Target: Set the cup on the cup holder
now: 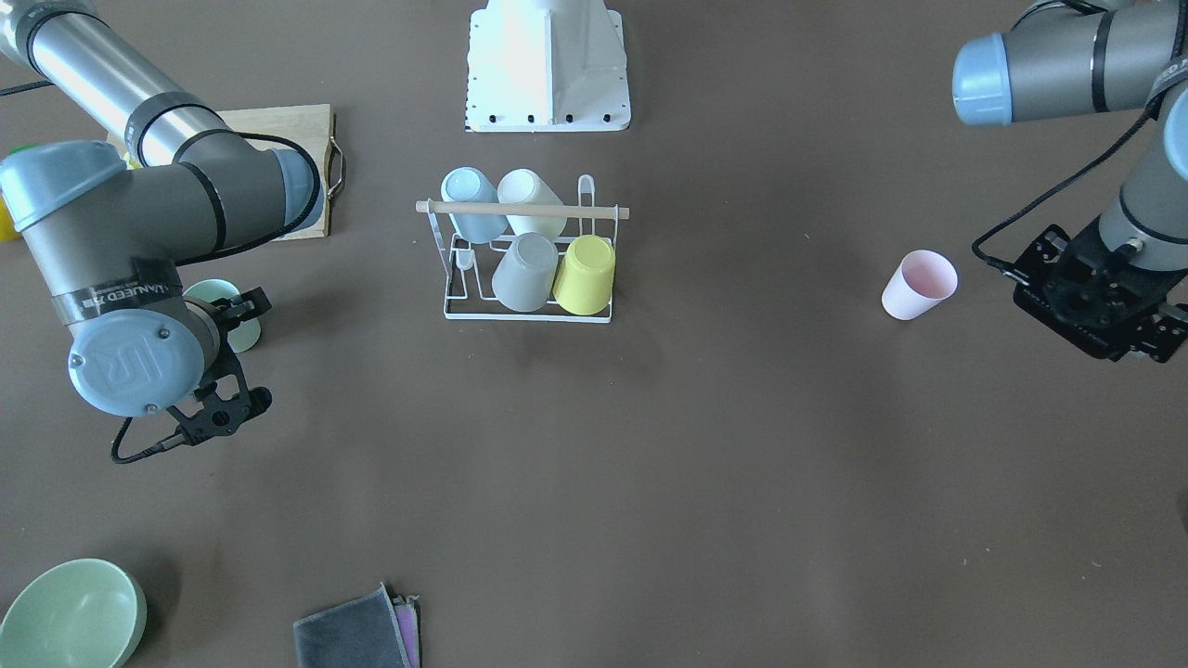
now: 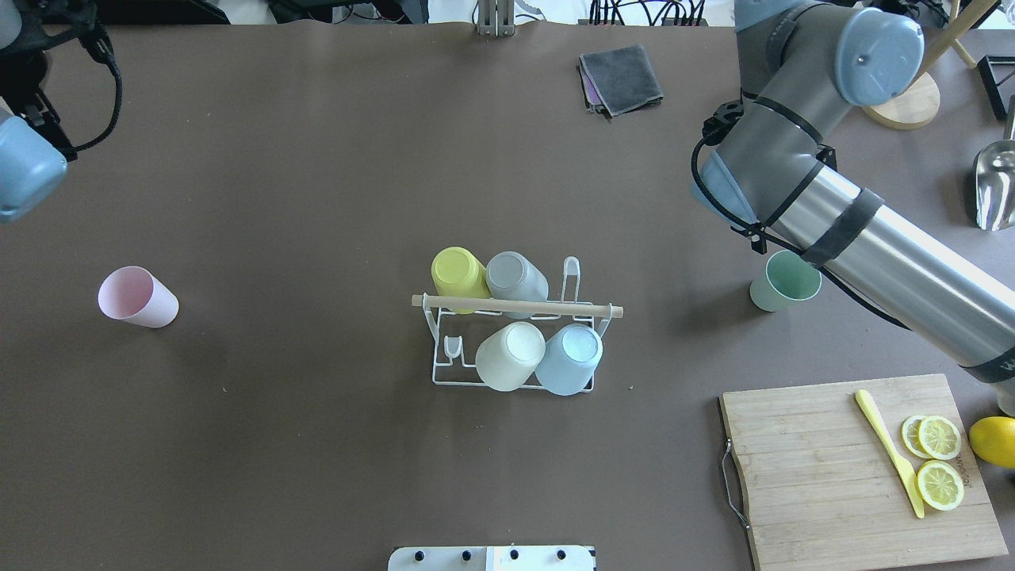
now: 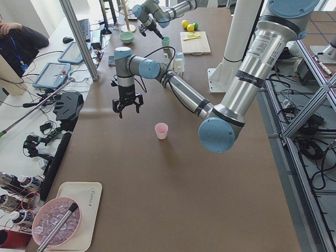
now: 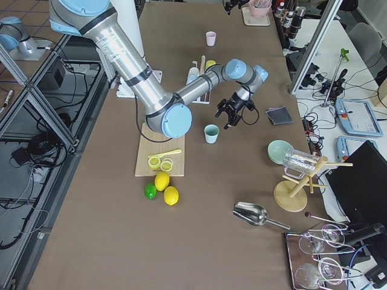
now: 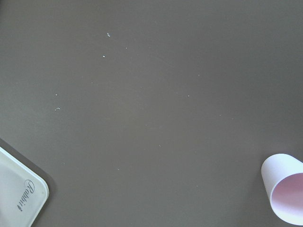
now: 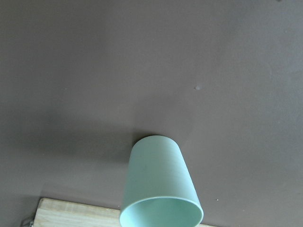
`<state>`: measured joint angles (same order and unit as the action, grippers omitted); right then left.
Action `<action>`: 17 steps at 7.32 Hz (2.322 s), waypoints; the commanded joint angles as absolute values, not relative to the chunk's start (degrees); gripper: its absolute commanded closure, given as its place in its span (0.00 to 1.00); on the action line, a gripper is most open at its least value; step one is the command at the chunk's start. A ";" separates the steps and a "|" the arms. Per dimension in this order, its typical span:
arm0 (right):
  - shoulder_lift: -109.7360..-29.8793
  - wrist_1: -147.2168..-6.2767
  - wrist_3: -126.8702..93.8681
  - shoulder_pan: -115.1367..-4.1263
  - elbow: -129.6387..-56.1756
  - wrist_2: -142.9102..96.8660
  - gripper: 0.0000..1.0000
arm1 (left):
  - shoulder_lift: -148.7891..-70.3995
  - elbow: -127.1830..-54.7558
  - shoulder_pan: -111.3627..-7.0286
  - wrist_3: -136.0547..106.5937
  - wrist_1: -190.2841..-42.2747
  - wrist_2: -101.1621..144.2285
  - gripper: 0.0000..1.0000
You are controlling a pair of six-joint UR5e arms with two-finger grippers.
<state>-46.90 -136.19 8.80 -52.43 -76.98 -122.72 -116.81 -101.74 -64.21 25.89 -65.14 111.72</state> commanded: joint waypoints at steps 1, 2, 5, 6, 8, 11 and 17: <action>-42.28 -138.08 11.59 -50.29 -70.94 -118.50 0.00 | -120.57 -101.87 -60.57 26.19 -59.78 105.76 0.02; -40.88 -138.25 14.21 -49.32 -68.67 -115.78 0.00 | -120.59 -101.87 -59.60 26.19 -59.77 104.25 0.02; -37.71 -138.43 17.14 -47.38 -61.62 -112.60 0.00 | -123.47 -101.86 -54.68 26.19 -56.44 93.30 0.02; -37.71 -138.43 18.70 -47.20 -60.22 -112.50 0.00 | -123.83 -101.52 -51.45 26.10 -55.99 92.03 0.01; -36.92 -139.30 21.87 -46.50 -57.67 -110.93 0.00 | -123.49 -100.90 -43.56 26.10 -51.63 84.61 0.02; -36.83 -139.40 23.38 -46.58 -56.78 -111.27 0.00 | -124.79 -96.19 -34.39 26.19 -42.30 79.01 0.02; -37.09 -139.48 25.31 -46.14 -52.74 -113.90 0.00 | -125.68 -87.19 -30.33 26.19 -42.45 78.66 0.01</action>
<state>-37.09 -139.44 25.20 -46.12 -53.67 -112.81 -125.73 -88.15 -31.37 26.19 -42.38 78.76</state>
